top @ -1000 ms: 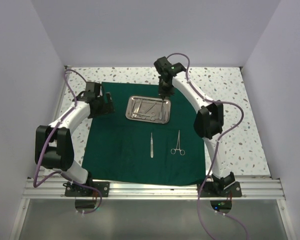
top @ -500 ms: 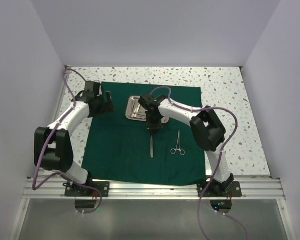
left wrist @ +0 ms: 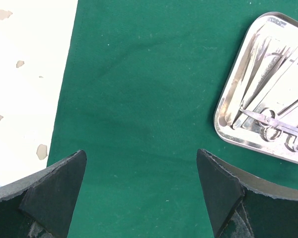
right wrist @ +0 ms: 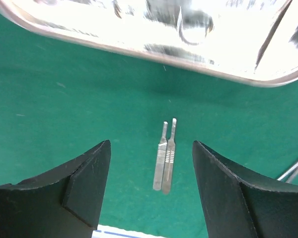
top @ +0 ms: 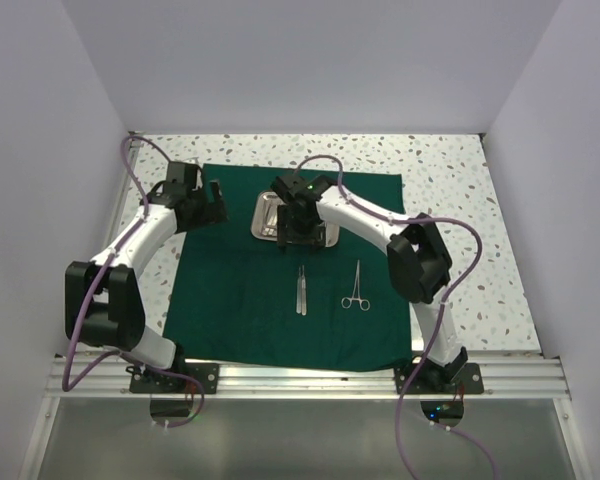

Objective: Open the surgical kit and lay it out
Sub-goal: Pick up the medical item from the container.

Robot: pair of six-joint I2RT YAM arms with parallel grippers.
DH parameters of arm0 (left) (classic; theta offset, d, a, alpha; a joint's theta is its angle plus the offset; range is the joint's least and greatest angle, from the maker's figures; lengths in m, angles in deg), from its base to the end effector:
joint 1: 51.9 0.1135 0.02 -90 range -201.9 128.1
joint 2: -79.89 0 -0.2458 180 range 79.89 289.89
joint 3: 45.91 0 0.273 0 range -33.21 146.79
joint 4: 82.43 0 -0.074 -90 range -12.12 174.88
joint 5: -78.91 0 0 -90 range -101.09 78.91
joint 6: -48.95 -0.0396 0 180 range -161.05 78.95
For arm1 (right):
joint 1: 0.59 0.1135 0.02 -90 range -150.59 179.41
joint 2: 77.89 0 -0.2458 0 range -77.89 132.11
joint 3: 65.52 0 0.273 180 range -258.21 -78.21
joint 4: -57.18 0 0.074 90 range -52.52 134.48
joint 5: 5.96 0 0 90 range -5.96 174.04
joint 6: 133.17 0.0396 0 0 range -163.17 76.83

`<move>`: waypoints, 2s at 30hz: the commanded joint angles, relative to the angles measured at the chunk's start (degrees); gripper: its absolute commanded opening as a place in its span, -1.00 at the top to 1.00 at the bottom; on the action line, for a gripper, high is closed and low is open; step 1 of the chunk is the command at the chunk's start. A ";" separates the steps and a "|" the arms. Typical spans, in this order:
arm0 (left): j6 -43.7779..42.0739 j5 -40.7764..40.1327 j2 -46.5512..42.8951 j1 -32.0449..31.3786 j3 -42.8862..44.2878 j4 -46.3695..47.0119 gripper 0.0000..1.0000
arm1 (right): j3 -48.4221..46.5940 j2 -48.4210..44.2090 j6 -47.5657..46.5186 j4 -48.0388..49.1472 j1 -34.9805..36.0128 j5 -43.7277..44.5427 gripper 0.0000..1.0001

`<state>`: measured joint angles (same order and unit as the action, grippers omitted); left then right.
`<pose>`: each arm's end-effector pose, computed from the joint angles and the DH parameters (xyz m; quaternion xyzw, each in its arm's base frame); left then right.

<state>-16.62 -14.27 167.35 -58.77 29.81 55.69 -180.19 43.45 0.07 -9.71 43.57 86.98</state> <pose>0.3415 -0.0389 0.2121 -0.1535 0.9372 -0.0588 0.3076 0.3251 0.3128 0.1828 -0.0043 0.9894 0.0804 0.1209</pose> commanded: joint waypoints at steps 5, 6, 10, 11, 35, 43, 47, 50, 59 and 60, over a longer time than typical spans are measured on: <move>-0.08 0.28 -2.82 0.37 2.01 0.54 -0.92 | -17.26 1.34 -5.88 -6.79 -7.68 6.99 -0.38; -0.25 0.19 -3.00 0.37 2.36 0.36 -0.92 | -19.12 3.62 -6.93 -7.15 -8.64 7.69 -0.37; -0.61 -0.42 -3.26 0.37 2.80 -0.51 -0.92 | -29.74 10.66 -9.40 -9.26 -12.77 9.27 -0.35; -0.69 -0.42 -3.26 0.37 2.89 -0.60 -0.92 | -31.25 11.98 -10.02 -10.22 -13.13 9.36 -0.33; -1.05 -1.65 -0.45 0.37 5.09 -2.01 -0.92 | -27.14 21.31 -7.92 -7.60 -14.54 8.75 0.05; -0.96 -2.09 0.52 0.37 4.92 -1.93 -0.92 | -13.10 15.17 -5.10 -2.85 -13.84 4.89 0.12; -0.70 -1.92 0.78 0.28 4.91 -1.66 -0.92 | -9.57 12.88 -4.57 -3.64 -12.79 4.18 0.17; -0.52 -1.83 0.87 0.37 4.83 -1.48 -0.93 | -5.61 10.42 -4.14 -2.94 -11.82 3.48 0.17; -0.17 -1.65 -0.09 0.37 4.04 -1.31 -0.92 | 0.55 8.65 -3.78 -1.88 -9.80 2.86 0.28; -0.17 -1.65 -0.18 0.37 3.95 -1.31 -0.92 | 0.81 8.91 -3.87 -1.53 -9.88 2.95 0.33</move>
<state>-16.62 -15.65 168.09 -58.77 32.91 53.79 -182.48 51.12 -4.59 -9.49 33.28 90.52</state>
